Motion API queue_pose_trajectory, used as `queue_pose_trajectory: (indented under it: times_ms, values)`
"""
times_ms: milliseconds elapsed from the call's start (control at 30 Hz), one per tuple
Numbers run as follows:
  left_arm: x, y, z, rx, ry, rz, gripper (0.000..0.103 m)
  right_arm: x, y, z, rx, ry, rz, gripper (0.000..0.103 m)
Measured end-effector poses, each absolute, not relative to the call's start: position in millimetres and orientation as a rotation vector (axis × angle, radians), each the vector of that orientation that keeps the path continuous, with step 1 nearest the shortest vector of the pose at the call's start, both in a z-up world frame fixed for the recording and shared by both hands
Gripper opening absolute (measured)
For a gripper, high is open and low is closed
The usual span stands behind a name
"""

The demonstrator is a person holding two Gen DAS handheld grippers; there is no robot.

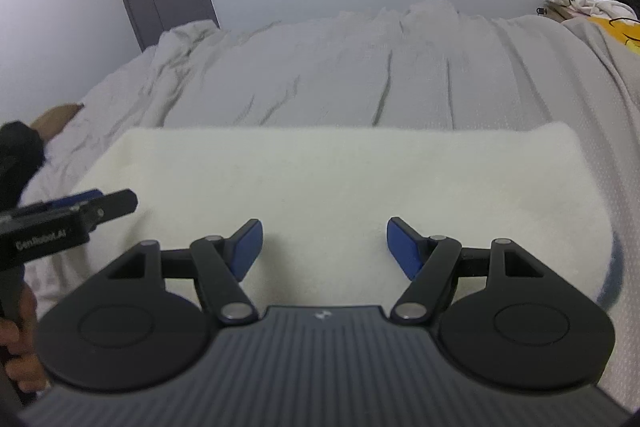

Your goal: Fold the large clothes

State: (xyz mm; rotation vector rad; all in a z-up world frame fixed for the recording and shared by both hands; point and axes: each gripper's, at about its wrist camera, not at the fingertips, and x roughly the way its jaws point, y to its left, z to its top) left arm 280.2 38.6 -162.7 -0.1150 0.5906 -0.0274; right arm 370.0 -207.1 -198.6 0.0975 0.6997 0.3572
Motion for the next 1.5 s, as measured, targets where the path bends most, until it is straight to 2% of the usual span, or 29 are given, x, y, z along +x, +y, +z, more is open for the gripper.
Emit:
queue_pose_trajectory:
  times_ms: [133, 267, 367, 700, 733, 800, 900, 1100, 1333, 1433, 1500]
  values:
    - [293, 41, -172, -0.107, 0.617, -0.023, 0.067, 380, -201, -206, 0.081, 0.705, 0.355, 0.073]
    - [312, 46, -181, -0.126, 0.632, -0.017, 0.067, 391, -196, -217, 0.075, 0.694, 0.363, 0.082]
    - [324, 50, -187, -0.143, 0.641, -0.013, 0.067, 397, -193, -223, 0.059, 0.679, 0.369, 0.084]
    - [314, 56, -180, -0.200, 0.612, -0.011, 0.069, 396, -194, -222, 0.066, 0.660, 0.373, 0.085]
    - [309, 58, -177, -0.225, 0.606, -0.015, 0.075, 394, -193, -221, 0.057, 0.656, 0.371, 0.084]
    - [296, 63, -172, -0.291, 0.588, -0.018, 0.080, 390, -193, -217, 0.054, 0.651, 0.361, 0.083]
    - [276, 70, -163, -0.375, 0.582, -0.008, 0.085, 381, -199, -209, 0.098, 0.656, 0.351, 0.083]
    - [247, 85, -162, -0.610, 0.654, 0.013, 0.086, 355, -210, -198, 0.165, 0.674, 0.352, 0.083]
    - [240, 108, -201, -0.883, 0.754, -0.013, 0.086, 334, -220, -191, 0.300, 0.719, 0.404, 0.085]
    - [245, 125, -224, -1.054, 0.750, -0.007, 0.085, 330, -220, -194, 0.382, 0.752, 0.442, 0.089]
    - [247, 135, -239, -1.175, 0.735, -0.003, 0.085, 330, -219, -199, 0.443, 0.784, 0.470, 0.103]
